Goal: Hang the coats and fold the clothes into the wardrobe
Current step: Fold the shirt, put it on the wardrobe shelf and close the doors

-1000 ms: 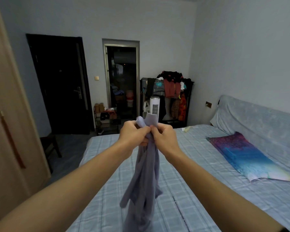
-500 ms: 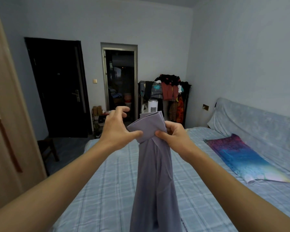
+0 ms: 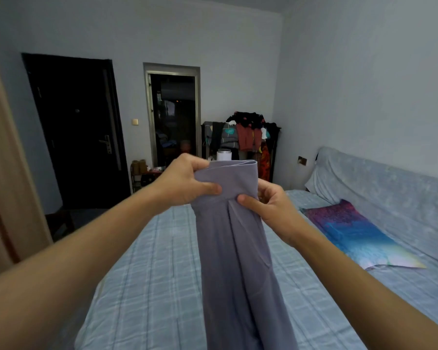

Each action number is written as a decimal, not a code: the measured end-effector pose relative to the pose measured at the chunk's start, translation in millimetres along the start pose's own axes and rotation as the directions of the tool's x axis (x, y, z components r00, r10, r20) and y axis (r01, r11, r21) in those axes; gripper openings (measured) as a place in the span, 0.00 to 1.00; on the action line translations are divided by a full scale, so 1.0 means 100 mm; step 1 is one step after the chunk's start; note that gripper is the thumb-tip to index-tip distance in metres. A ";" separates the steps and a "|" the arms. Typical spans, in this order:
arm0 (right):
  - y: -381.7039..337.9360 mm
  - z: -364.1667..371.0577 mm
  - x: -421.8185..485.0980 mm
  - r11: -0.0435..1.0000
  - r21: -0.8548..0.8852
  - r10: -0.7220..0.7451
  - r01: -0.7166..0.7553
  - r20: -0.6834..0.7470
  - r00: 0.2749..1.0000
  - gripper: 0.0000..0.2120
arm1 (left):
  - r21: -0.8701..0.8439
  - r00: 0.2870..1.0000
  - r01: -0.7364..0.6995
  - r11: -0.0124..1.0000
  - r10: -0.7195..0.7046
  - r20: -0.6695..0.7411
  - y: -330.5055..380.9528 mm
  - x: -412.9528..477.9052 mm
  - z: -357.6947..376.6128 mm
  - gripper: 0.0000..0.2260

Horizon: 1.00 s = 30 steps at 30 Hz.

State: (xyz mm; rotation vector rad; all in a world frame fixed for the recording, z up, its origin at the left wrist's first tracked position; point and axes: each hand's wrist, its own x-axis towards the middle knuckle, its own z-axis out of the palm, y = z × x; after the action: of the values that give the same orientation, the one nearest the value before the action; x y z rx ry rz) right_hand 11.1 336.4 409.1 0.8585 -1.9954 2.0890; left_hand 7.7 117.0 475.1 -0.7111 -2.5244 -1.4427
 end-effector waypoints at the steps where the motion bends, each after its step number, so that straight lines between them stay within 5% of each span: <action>1: 0.06 0.02 -0.04 1.000 0.014 0.009 -0.009 0.002 1.000 0.15 | 0.105 1.000 -0.017 0.994 0.017 0.001 0.07 0.02 -0.03 0.11; 5: 0.35 0.06 -0.25 0.994 -0.051 0.101 -0.099 0.032 0.994 0.21 | 0.347 0.996 -0.074 0.935 0.084 -0.014 0.35 0.08 -0.11 0.10; 10: 0.81 0.24 -0.44 0.982 -0.133 0.130 -0.132 -0.023 0.991 0.13 | 0.419 0.995 -0.080 0.904 0.101 -0.027 0.49 0.10 -0.22 0.18; 14: 1.06 0.41 -0.41 0.983 -0.160 0.075 -0.087 -0.080 0.994 0.11 | 0.468 0.993 -0.057 0.882 0.098 -0.064 0.52 0.06 -0.37 0.14; 20: 1.32 0.51 -0.39 0.972 -0.215 0.091 -0.094 -0.023 0.996 0.05 | 0.479 0.984 0.000 0.878 0.085 -0.156 0.56 0.01 -0.71 0.11; 22: 1.39 0.48 -0.39 0.967 -0.245 0.062 -0.068 -0.034 0.998 0.12 | 0.481 0.979 0.006 0.877 0.092 -0.181 0.52 -0.02 -0.80 0.10; 30: 1.21 0.05 -0.22 0.945 -0.323 -0.026 -0.061 -0.259 0.965 0.07 | 0.384 0.963 0.071 0.921 0.037 -0.268 0.10 -0.19 -1.16 0.10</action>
State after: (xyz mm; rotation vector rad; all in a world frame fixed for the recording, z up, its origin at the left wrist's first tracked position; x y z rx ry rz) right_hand -25.0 323.7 292.4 0.4797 -2.1214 1.6973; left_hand 17.3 17.1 536.6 -0.3923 -2.4872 -0.9142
